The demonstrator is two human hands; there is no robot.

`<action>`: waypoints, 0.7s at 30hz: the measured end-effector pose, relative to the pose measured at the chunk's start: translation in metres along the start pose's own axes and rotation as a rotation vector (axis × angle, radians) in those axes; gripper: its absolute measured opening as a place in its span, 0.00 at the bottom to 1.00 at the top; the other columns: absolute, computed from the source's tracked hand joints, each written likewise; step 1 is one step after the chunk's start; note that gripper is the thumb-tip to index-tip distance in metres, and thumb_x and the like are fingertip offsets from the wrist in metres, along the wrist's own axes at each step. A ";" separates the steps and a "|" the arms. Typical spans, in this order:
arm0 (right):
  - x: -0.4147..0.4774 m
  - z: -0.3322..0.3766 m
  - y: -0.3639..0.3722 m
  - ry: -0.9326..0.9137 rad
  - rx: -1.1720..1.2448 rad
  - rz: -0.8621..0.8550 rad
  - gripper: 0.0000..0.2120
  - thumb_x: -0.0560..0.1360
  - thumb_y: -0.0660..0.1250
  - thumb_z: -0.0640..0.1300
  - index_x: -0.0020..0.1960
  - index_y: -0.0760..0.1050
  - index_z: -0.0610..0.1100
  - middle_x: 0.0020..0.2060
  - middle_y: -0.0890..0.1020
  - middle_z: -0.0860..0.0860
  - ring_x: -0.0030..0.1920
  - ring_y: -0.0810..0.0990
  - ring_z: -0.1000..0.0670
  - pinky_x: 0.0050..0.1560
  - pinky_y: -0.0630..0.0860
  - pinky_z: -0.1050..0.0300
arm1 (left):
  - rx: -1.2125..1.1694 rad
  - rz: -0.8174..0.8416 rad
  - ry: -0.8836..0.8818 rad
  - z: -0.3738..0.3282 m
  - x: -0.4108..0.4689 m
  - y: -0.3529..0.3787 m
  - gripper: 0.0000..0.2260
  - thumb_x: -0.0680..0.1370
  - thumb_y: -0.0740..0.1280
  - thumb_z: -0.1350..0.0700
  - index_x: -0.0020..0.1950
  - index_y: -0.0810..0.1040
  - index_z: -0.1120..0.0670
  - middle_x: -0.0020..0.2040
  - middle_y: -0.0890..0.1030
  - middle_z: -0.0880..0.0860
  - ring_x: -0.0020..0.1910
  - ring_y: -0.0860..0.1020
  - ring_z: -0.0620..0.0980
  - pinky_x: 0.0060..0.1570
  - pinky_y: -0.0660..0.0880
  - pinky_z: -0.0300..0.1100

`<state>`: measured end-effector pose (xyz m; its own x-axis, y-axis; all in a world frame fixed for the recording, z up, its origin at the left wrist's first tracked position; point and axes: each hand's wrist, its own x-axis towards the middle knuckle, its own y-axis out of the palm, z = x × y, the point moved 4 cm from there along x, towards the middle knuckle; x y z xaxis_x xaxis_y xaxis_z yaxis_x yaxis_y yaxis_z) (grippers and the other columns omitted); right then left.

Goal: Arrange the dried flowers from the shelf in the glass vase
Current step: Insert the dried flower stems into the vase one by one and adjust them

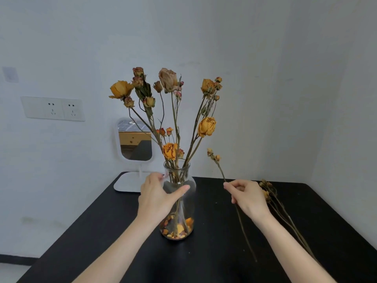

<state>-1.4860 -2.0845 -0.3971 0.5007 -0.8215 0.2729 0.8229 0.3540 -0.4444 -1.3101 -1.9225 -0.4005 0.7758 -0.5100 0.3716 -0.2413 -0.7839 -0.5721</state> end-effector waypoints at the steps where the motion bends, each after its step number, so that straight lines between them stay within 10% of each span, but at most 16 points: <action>1: 0.001 0.003 0.001 0.003 0.035 -0.004 0.07 0.75 0.67 0.48 0.42 0.79 0.46 0.25 0.77 0.52 0.29 0.76 0.57 0.36 0.69 0.67 | 0.011 0.003 0.004 -0.004 0.005 0.006 0.37 0.63 0.68 0.31 0.63 0.69 0.53 0.60 0.73 0.50 0.60 0.72 0.51 0.57 0.73 0.53; 11: 0.017 0.051 -0.013 -0.041 0.415 -0.064 0.07 0.78 0.61 0.44 0.46 0.77 0.44 0.26 0.74 0.51 0.21 0.70 0.61 0.22 0.67 0.71 | 0.045 -0.041 0.044 -0.010 0.027 0.010 0.32 0.63 0.68 0.31 0.59 0.74 0.49 0.55 0.74 0.49 0.60 0.69 0.50 0.58 0.72 0.55; 17: 0.022 0.078 -0.019 -0.116 0.532 -0.124 0.09 0.80 0.58 0.44 0.47 0.76 0.44 0.26 0.75 0.53 0.23 0.68 0.59 0.22 0.65 0.69 | -0.165 0.141 0.122 -0.009 0.027 0.002 0.19 0.64 0.74 0.40 0.50 0.71 0.38 0.45 0.72 0.37 0.45 0.71 0.34 0.41 0.63 0.26; 21: 0.020 0.093 -0.025 -0.185 0.577 -0.149 0.10 0.81 0.56 0.44 0.48 0.75 0.44 0.25 0.76 0.55 0.24 0.68 0.59 0.23 0.65 0.68 | -0.224 0.217 0.139 -0.005 0.028 -0.002 0.18 0.65 0.75 0.46 0.48 0.70 0.36 0.44 0.75 0.32 0.44 0.71 0.26 0.39 0.64 0.25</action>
<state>-1.4715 -2.0683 -0.3013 0.3655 -0.8078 0.4626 0.8741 0.4687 0.1279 -1.2904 -1.9371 -0.3853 0.6095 -0.7044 0.3638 -0.5257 -0.7025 -0.4797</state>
